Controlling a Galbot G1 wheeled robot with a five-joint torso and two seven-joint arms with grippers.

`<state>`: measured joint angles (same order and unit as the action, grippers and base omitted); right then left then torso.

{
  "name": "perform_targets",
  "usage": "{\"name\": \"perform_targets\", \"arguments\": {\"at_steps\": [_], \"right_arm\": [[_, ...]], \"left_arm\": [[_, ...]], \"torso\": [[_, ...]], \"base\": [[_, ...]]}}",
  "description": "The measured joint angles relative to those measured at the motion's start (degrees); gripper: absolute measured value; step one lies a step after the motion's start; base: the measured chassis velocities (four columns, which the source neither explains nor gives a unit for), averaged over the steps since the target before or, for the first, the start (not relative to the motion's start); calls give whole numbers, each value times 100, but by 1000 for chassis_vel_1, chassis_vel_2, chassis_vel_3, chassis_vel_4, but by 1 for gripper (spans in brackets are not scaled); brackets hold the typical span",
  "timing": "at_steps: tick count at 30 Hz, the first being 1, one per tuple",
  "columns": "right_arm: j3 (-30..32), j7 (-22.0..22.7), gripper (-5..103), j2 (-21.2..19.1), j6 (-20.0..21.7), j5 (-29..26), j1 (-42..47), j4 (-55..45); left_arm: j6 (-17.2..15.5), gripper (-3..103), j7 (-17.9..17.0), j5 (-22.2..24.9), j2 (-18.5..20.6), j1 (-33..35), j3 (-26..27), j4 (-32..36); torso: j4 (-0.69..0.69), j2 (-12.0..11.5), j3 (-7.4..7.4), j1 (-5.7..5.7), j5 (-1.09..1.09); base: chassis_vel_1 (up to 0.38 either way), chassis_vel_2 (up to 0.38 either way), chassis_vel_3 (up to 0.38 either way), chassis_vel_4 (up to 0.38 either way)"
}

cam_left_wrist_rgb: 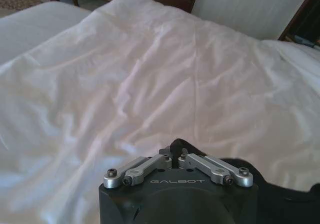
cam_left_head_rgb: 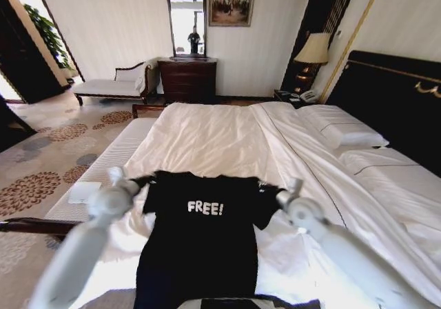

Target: Fold the clothes on the bed.

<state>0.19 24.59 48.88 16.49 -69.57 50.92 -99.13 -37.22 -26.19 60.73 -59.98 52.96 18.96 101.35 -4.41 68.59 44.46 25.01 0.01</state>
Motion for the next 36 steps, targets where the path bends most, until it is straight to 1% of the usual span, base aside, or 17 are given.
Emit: {"name": "perform_targets", "arguments": {"at_steps": [3,4,8,9,12,14,16,18,19,23,24,26,32,36], "right_arm": [[-242,-313,0,295,-291,531,-219,719],[-242,-313,0,295,-291,531,-219,719],[-365,-575,0,573,-601,918,-469,1440],[-365,-575,0,573,-601,918,-469,1440],[-393,-786,0,830,-970,1179,-692,1986],[-393,-807,0,870,-1036,1197,-729,2057],[-362,-912,0,1055,-1285,1252,-880,2310],[-354,-957,0,1177,-1399,1312,-996,2524],[-354,-957,0,1177,-1399,1312,-996,2524],[-388,-936,0,1390,-1450,1430,-1081,2863],[-388,-936,0,1390,-1450,1430,-1081,2863],[-388,-836,0,1426,-1440,1497,-1032,2883],[-219,-383,0,1336,-1216,1630,-642,2593],[-137,-356,0,1299,-1233,1651,-512,2561]], "left_arm": [[190,0,119,-320,-272,-222,-232,-614],[190,0,119,-320,-272,-222,-232,-614],[448,0,219,-771,-582,-470,-381,-1283],[448,0,219,-771,-582,-470,-381,-1283],[700,0,274,-1061,-825,-658,-448,-1727],[736,0,288,-1081,-855,-681,-453,-1777],[914,0,375,-1129,-967,-790,-451,-1963],[1060,0,431,-1228,-1059,-898,-449,-2188],[1060,0,431,-1228,-1059,-898,-449,-2188],[1207,0,504,-1455,-1229,-1045,-470,-2654],[1207,0,504,-1455,-1229,-1045,-470,-2654],[1252,0,528,-1520,-1284,-1110,-470,-2837],[1333,0,545,-1627,-1403,-1294,-452,-3258],[1350,0,544,-1684,-1472,-1333,-456,-3370]], "torso": [[0,1,-1,-2,0],[0,1,-1,-2,0],[0,1,0,-1,0],[0,1,0,-1,0],[0,1,0,-1,-1],[0,1,0,-1,0],[1,1,-1,-2,0],[1,2,-2,-2,-1],[1,2,-2,-2,-1],[0,2,-1,-1,-1],[0,2,-1,-1,-1],[1,2,-1,-1,-2],[-1,2,-2,-2,-1],[-1,2,-2,-2,0]], "base": [[0,0,0,0],[0,0,0,0],[0,0,0,0],[0,0,0,0],[0,0,0,0],[0,0,0,0],[0,0,0,0],[0,0,0,0],[0,0,0,0],[0,0,0,0],[0,0,0,0],[0,0,0,0],[0,0,0,0],[0,0,0,0]]}}
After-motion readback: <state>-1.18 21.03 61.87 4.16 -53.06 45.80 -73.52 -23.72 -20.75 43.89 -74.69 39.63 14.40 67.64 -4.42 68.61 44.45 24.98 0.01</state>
